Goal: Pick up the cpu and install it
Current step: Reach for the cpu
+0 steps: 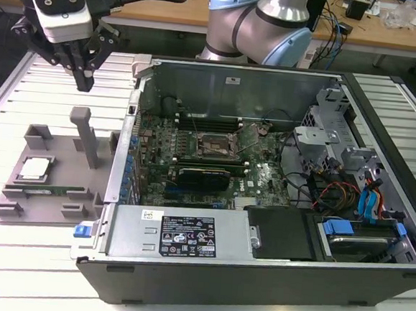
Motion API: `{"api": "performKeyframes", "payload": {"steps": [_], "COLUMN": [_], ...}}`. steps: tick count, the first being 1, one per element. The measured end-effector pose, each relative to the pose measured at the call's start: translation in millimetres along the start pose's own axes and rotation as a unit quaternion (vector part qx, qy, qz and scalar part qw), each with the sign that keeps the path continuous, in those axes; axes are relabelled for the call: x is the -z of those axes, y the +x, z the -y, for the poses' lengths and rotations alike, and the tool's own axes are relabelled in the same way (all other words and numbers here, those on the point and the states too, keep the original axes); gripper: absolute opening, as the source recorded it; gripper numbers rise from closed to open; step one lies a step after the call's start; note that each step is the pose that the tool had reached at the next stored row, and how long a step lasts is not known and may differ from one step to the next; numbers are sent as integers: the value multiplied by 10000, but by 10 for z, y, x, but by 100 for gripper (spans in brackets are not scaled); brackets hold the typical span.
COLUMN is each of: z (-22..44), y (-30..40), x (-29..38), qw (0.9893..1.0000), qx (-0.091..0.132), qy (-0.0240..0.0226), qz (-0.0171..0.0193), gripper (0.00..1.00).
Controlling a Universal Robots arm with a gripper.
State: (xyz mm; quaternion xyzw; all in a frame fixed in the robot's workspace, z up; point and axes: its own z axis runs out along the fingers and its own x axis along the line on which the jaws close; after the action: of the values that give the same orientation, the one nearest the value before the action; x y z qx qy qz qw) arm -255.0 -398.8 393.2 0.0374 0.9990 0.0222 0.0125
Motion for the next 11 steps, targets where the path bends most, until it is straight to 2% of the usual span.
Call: {"api": "performKeyframes", "payload": {"steps": [6,11], "z": [5,12], "y": [70,158], "x": [2,4], "qw": [10000,10000], "qx": [0,0], "qy": [0,0], "qz": [0,0], "gripper": [11,11]}}
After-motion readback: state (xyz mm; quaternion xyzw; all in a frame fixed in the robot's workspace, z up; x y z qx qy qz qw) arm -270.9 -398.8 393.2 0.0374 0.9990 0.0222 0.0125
